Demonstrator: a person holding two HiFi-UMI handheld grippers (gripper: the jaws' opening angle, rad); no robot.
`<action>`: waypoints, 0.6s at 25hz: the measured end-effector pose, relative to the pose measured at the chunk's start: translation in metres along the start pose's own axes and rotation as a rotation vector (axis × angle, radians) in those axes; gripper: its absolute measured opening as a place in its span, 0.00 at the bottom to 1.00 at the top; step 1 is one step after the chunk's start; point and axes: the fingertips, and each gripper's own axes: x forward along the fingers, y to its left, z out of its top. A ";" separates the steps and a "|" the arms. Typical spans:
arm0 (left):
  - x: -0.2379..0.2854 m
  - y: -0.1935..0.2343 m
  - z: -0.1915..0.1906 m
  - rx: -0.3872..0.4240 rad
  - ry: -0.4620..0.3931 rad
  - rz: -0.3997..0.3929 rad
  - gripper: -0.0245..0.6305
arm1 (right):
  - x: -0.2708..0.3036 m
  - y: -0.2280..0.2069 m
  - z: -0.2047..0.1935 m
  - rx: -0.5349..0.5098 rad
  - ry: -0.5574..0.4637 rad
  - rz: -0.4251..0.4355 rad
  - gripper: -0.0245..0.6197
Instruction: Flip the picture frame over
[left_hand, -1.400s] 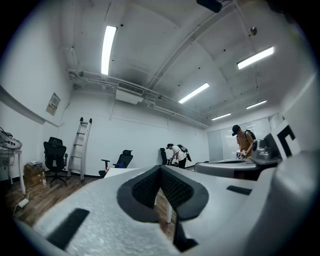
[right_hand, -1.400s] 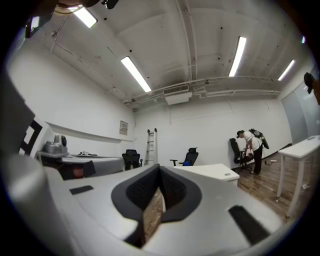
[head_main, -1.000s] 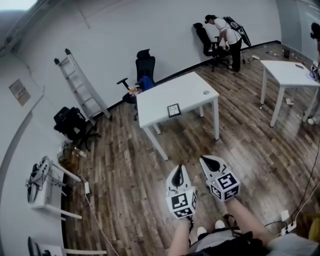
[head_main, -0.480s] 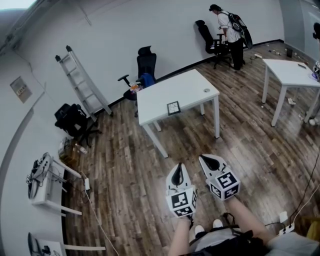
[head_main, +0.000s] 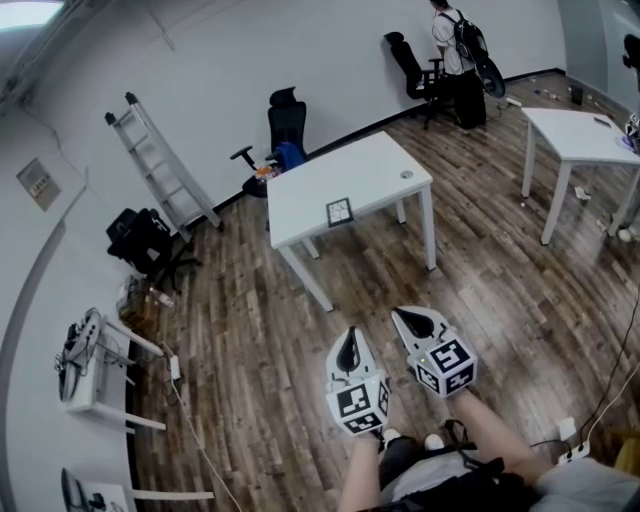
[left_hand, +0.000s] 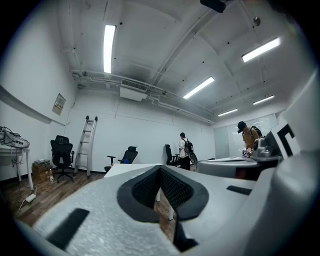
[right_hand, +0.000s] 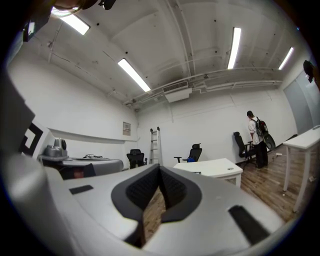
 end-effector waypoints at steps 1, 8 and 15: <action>0.002 -0.001 -0.001 -0.004 0.003 -0.001 0.04 | 0.001 -0.002 -0.001 0.002 0.003 0.002 0.03; 0.027 -0.002 -0.006 0.026 0.009 -0.024 0.04 | 0.014 -0.020 -0.005 0.008 0.009 -0.028 0.03; 0.076 0.018 -0.013 0.010 0.020 -0.060 0.04 | 0.060 -0.038 -0.009 0.003 0.024 -0.056 0.03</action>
